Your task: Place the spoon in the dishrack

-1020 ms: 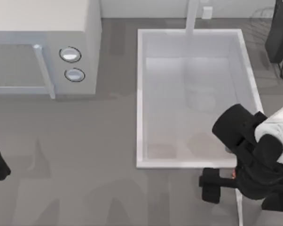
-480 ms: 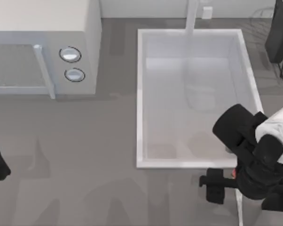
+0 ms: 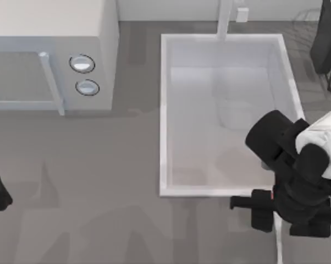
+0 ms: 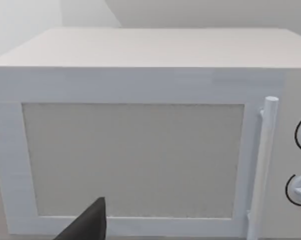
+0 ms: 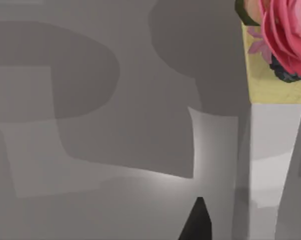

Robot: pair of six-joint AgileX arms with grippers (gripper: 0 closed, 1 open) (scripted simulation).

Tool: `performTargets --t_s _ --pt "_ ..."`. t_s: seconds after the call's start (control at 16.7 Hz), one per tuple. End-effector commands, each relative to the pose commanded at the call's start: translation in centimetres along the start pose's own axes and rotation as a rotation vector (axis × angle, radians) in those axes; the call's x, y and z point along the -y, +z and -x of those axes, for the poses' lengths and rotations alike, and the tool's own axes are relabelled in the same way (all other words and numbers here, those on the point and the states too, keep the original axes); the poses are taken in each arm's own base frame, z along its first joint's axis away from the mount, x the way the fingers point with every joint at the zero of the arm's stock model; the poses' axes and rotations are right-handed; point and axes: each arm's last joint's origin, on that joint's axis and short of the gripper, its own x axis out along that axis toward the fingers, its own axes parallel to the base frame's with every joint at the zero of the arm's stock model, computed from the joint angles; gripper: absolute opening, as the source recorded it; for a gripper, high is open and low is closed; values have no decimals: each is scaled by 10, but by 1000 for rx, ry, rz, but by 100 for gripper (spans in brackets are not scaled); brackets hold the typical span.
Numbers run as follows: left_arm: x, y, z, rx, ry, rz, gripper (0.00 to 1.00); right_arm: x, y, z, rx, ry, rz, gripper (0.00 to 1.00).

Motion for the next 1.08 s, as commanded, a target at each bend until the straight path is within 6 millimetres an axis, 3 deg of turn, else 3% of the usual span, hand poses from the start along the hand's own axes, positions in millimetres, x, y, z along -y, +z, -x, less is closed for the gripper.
performTargets --t_s 0.36,0.72,0.84,1.08 --pt "0 0 0 0 0 0 100 -11 13 81 -23 -23 -4 0" --pt "0 0 0 0 0 0 100 2 4 170 -16 -15 -1 0" --pt "0 0 0 0 0 0 100 6 2 183 -5 -5 0 0" --pt "0 0 0 0 0 0 100 5 1 183 -7 -6 3 0"
